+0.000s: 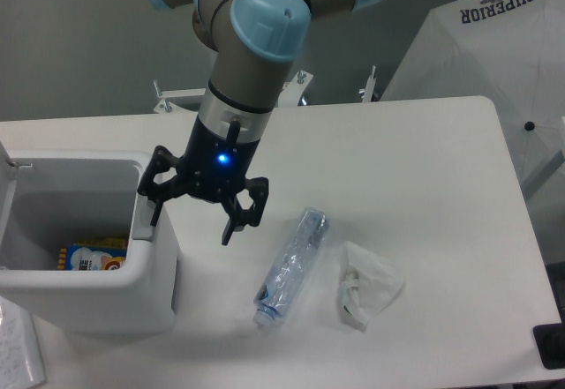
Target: Open the trash can
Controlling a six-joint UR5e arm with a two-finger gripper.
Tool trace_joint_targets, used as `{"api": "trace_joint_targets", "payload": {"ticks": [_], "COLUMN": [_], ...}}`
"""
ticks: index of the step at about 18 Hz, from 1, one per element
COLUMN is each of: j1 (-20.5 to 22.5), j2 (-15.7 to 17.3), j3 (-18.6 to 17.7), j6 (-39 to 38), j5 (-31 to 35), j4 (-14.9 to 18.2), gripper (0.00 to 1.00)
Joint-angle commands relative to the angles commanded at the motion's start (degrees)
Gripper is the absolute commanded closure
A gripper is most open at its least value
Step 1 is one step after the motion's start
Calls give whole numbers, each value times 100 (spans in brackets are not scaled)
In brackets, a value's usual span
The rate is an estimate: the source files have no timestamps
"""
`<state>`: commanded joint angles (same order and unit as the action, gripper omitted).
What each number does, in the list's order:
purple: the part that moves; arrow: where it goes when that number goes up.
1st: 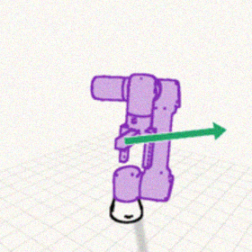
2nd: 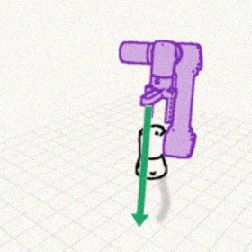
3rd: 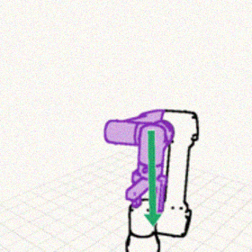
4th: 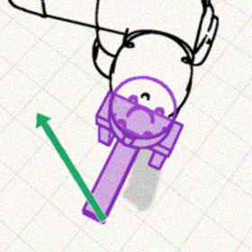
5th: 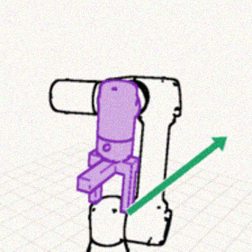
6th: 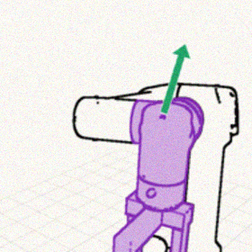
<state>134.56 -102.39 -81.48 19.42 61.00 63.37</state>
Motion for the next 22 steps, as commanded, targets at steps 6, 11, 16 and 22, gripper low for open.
{"api": "trace_joint_targets", "payload": {"ticks": [6,11,16,22], "j1": [167,588,1054,1450], "j2": [-175,-325,-545,-764], "j3": [387,265,212,168], "j6": [97,465,1535,2441], "j5": [175,553,931,1168], "j4": [-26,-79,-79,-79], "gripper": [0,0,0,0]}}
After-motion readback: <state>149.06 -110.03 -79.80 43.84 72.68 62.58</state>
